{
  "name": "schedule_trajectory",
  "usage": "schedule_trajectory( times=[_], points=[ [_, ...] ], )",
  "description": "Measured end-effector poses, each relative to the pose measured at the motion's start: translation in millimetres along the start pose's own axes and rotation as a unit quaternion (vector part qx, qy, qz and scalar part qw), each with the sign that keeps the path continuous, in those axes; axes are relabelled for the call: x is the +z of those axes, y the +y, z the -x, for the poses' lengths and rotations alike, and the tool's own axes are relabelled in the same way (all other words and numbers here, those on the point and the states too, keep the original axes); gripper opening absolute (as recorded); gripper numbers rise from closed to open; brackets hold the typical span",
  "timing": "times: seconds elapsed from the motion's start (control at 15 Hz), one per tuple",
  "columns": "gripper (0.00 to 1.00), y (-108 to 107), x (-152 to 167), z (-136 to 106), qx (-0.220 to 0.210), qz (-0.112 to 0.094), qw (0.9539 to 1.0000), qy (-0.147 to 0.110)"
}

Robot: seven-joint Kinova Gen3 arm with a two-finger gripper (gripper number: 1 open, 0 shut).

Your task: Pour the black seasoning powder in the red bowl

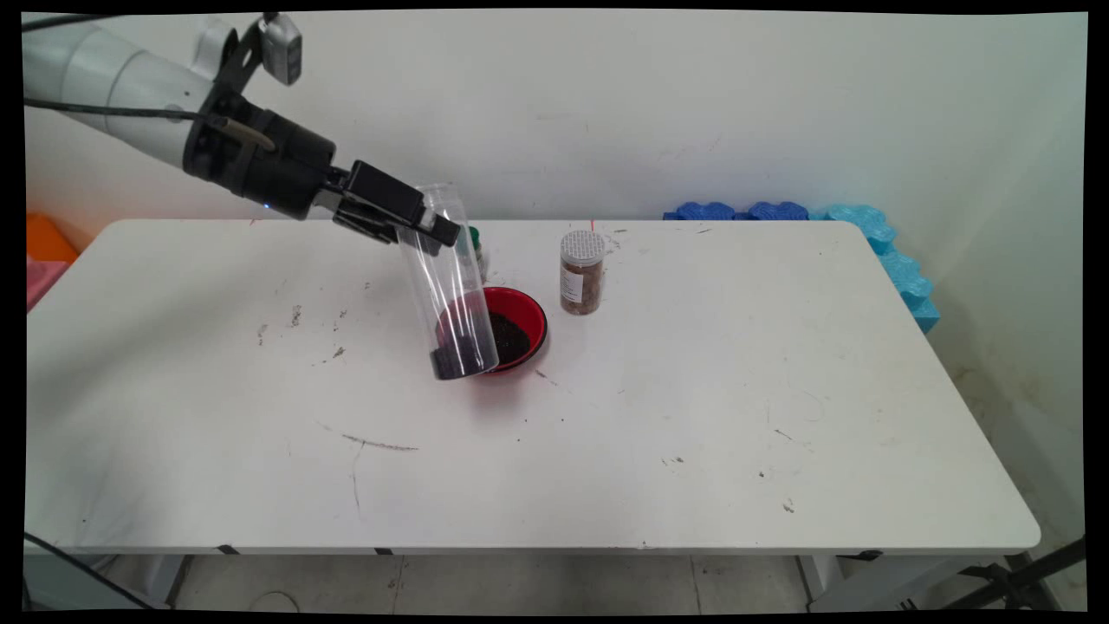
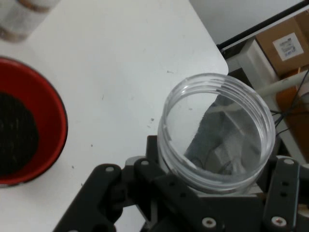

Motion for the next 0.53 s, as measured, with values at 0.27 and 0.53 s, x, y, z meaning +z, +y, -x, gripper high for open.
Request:
schedule_trajectory(
  times=[0.27, 0.53],
  points=[
    [0.0, -11, 4, -4, -0.047, -0.002, 0.9989, 0.004],
    [0.0, -23, 9, -3, -0.085, -0.007, 0.9963, 0.0]
  ],
)
